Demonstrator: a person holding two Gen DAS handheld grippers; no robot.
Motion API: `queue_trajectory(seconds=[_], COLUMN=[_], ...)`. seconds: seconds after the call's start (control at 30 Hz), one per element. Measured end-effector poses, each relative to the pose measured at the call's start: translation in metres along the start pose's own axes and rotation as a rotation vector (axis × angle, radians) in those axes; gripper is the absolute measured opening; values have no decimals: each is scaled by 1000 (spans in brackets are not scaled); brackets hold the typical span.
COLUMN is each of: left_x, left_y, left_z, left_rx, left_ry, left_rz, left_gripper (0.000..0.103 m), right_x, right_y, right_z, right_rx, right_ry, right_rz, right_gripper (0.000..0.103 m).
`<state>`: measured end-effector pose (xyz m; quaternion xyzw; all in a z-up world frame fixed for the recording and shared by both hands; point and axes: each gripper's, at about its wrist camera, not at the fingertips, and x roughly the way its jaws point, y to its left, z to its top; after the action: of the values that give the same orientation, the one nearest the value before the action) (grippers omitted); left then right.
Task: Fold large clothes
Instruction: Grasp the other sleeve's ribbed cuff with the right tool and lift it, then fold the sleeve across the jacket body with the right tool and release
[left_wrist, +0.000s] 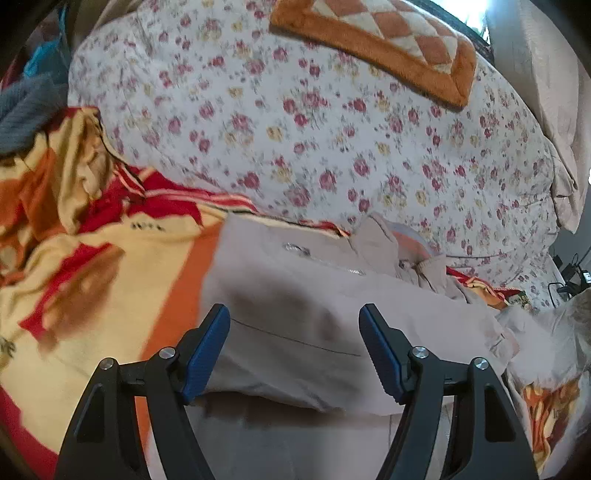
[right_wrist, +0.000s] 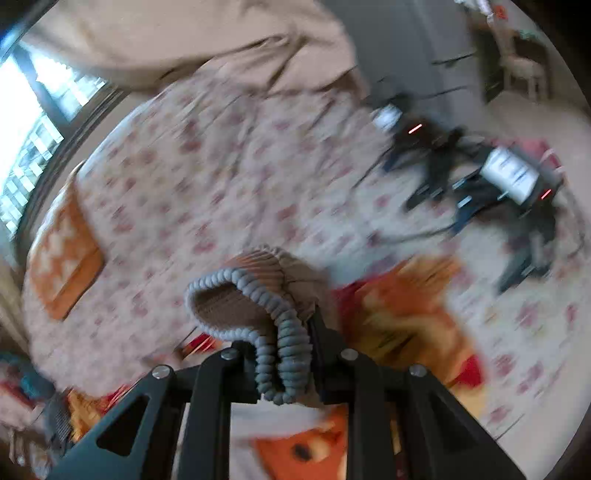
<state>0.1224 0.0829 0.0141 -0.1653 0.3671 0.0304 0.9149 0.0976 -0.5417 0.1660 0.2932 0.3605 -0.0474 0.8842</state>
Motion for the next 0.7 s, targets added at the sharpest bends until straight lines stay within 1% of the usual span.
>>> queue_trajectory(seconds=[0.03,0.1,0.2,0.27,0.3,0.37,0.4,0.43,0.5,0.53,0.6,0.67,0.7], left_x=[-4,-10,-15,-17,-18,-23,-27,-30,-36,-39,-43,-44,-43], left_y=[3,14,32,42,48,59,67,77,92,99,115,124,127], left_z=[2,8,17,20,24,30,34,38,44,47,50,52,53], left_rx=[0,-24,-66,-81,-88,-96,-107,-124,-159,-179,-220,-245,-259], left_ry=[-9,-22,-22,-23,-29,-47,-63,-78,-96,-103,-114,-117,-116], left_rz=[10,37,70,97,118,164,198,228,261,267,275,298,294], left_gripper=[59,59,59,59,59,59,59,59,59,59,59,59,59], right_x=[12,34,82,108,128,152,159,169,181,186,199,215,223], right_y=[17,48,114,148,171,206,224,253,294,317,352,379,389], right_z=[-15,-34,-76,-104,-124,-156,-172,-196,-229,-250,-286,-317,-331], right_rx=[1,2,-25,-32,-38,-60,-93,-163,-282,-355,-458,-533,-569], right_ry=[28,81,172,214,249,279,284,282,284,287,304,331,335], right_rz=[38,121,220,249,256,249,235,220,216,216,227,237,230], right_gripper=[21,21,21,22,22,22,22,23,23,23,23,23,24])
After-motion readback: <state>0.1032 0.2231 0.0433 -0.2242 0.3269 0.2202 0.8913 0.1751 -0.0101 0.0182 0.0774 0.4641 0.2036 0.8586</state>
